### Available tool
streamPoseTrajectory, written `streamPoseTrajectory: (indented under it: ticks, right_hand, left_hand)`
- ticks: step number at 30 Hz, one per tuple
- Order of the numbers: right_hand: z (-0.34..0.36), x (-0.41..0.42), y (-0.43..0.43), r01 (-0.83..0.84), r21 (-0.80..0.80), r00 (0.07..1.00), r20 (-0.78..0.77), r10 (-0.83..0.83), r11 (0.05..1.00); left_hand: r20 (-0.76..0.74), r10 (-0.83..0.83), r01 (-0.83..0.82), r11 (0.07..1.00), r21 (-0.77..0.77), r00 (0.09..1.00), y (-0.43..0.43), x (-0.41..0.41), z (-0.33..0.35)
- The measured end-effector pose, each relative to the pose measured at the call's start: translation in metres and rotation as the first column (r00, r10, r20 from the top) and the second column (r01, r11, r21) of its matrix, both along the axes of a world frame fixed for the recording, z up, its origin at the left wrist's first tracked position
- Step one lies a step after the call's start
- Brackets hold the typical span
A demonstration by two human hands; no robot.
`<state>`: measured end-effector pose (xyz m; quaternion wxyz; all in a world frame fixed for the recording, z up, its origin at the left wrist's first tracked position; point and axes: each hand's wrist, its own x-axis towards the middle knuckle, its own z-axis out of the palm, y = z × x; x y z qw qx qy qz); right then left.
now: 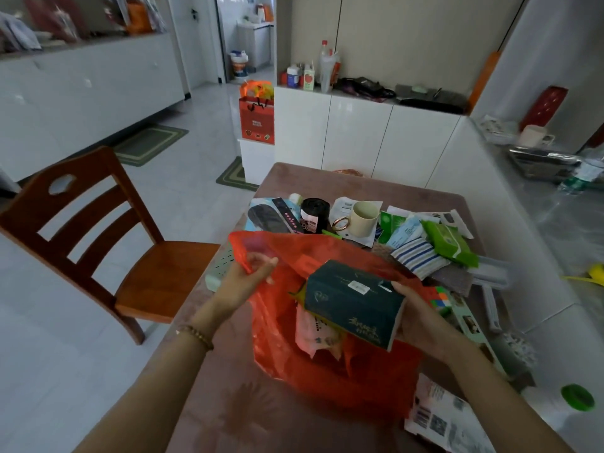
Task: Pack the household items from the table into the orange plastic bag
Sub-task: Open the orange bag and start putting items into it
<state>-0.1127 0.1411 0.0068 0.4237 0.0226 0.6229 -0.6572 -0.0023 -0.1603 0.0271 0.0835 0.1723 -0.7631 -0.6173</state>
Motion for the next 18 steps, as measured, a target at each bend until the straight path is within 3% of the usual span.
streamPoseTrajectory:
  ticks: [5,8,11,15,18]
  right_hand:
    - [0.001,0.001,-0.054,-0.088,0.05,0.994,0.073,0.084,0.995]
    - [0.002,0.0,-0.085,-0.017,0.066,1.0,0.019,0.016,0.998]
    - [0.001,-0.003,-0.106,0.028,0.145,0.989,-0.147,-0.006,0.989]
    - [0.014,-0.005,-0.116,-0.079,0.454,0.926,-0.296,0.234,0.887]
    - [0.039,-0.011,-0.126,-0.034,0.417,0.875,-0.427,0.229,0.908]
  left_hand:
    - [-0.044,0.025,-0.027,0.998,-0.062,0.999,-0.028,0.008,0.047]
    - [-0.082,0.004,-0.012,0.995,-0.096,0.997,-0.048,0.012,0.065]
    - [-0.077,0.021,-0.032,0.988,-0.153,0.997,-0.067,0.007,0.065]
    - [0.053,-0.015,0.029,0.963,-0.268,0.998,-0.08,-0.007,0.029]
    - [0.109,-0.058,0.096,0.917,-0.387,0.992,-0.092,-0.022,-0.002]
